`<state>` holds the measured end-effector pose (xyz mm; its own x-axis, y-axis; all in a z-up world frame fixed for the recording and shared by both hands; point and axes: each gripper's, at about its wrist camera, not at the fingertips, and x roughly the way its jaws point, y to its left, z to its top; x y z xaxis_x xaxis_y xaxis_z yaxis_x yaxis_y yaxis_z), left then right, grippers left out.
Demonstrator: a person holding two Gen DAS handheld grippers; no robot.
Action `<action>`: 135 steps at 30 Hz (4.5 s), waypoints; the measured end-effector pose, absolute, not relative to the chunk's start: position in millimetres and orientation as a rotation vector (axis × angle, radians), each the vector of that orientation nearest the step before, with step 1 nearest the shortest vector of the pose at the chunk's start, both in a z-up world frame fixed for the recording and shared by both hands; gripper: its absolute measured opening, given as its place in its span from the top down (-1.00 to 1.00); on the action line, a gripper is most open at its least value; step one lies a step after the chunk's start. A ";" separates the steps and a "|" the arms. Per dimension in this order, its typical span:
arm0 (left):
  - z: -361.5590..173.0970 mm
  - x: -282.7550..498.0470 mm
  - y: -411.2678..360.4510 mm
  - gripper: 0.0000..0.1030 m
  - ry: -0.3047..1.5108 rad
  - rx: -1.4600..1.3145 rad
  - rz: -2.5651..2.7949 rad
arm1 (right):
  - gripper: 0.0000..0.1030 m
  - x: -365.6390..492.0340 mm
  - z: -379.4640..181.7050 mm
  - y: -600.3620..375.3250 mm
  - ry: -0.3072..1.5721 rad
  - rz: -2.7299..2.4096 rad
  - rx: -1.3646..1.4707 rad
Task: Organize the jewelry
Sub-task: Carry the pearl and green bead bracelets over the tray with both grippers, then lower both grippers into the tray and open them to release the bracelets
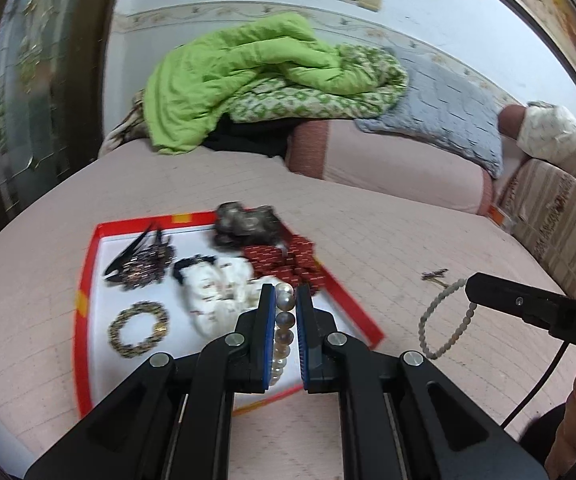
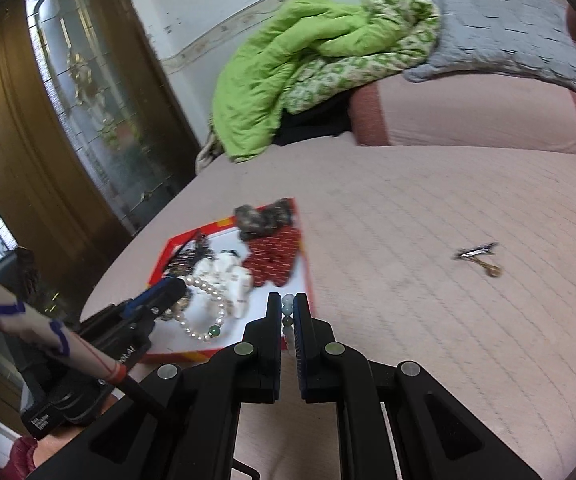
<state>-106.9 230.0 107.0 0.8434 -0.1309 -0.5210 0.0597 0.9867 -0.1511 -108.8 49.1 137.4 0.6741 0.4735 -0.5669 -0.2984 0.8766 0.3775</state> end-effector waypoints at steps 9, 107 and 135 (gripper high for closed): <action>93.4 -106.0 273.4 0.81 0.614 -0.179 0.000 | 0.87 -88.8 136.2 120.4 0.745 0.573 0.236; 41.2 -50.1 239.7 0.81 0.808 -0.121 0.001 | 0.87 -4.2 52.3 108.3 0.907 0.362 0.167; 39.7 -49.1 252.6 0.62 0.812 -0.139 0.050 | 0.82 -8.1 52.9 122.1 0.931 0.389 0.128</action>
<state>-49.1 252.6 39.7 0.6875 -0.0087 -0.7261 -0.0977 0.9897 -0.1044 -8.1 122.1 52.9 0.5336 0.3795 -0.7558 -0.2705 0.9233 0.2726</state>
